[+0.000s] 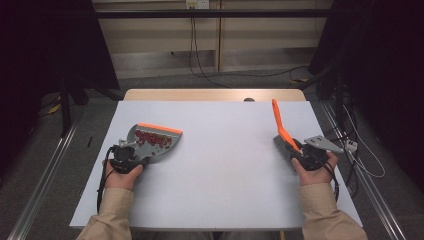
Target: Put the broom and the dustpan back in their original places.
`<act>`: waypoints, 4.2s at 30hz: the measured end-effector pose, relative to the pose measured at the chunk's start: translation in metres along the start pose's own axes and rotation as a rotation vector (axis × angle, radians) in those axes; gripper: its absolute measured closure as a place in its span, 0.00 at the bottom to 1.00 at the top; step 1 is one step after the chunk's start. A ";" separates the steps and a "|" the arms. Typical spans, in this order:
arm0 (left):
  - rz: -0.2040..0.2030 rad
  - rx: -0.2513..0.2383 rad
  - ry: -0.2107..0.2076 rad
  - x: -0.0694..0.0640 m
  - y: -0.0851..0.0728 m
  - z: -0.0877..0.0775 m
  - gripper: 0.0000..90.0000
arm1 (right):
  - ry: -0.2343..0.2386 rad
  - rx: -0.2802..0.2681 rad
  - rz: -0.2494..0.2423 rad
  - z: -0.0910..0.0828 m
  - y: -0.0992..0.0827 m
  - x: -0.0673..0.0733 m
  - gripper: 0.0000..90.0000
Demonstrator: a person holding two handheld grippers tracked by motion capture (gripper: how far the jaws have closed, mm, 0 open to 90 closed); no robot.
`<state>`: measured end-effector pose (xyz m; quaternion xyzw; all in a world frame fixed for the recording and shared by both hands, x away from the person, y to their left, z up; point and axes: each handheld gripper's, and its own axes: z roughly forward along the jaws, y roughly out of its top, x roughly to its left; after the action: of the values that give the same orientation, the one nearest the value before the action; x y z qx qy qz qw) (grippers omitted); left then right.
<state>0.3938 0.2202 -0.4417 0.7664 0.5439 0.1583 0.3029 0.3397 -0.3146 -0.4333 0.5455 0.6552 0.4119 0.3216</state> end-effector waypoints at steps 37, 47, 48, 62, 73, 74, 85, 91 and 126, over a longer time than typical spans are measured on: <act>-0.019 -0.035 -0.134 -0.014 -0.003 -0.005 0.42 | 0.009 0.005 0.044 0.007 -0.006 0.028 0.74; -0.007 -0.050 -0.208 -0.018 -0.006 -0.014 0.25 | 0.144 -0.045 0.076 0.016 0.001 0.058 0.62; -0.008 -0.058 -0.219 -0.018 -0.007 -0.015 0.25 | 0.158 -0.058 0.079 0.015 0.002 0.058 0.60; 0.104 -0.231 -0.275 -0.015 -0.010 -0.035 0.10 | 0.258 -0.040 0.024 -0.002 -0.006 0.040 0.33; 0.212 -0.281 -0.353 -0.015 -0.014 -0.041 0.08 | 0.306 -0.020 -0.021 -0.009 -0.010 0.036 0.23; 0.211 -0.287 -0.353 -0.015 -0.014 -0.042 0.08 | 0.306 -0.020 -0.019 -0.010 -0.010 0.036 0.23; 0.224 -0.289 -0.373 -0.007 -0.019 -0.043 0.08 | 0.325 0.002 -0.039 -0.018 -0.018 0.029 0.20; 0.228 -0.272 -0.390 -0.002 -0.024 -0.041 0.08 | 0.330 0.024 -0.054 -0.022 -0.023 0.025 0.19; 0.260 -0.258 -0.395 0.012 -0.048 -0.041 0.07 | 0.345 0.093 -0.115 -0.033 -0.043 0.016 0.16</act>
<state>0.3388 0.2542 -0.4419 0.8009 0.3466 0.1113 0.4754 0.2886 -0.3080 -0.4565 0.4427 0.7491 0.4495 0.2020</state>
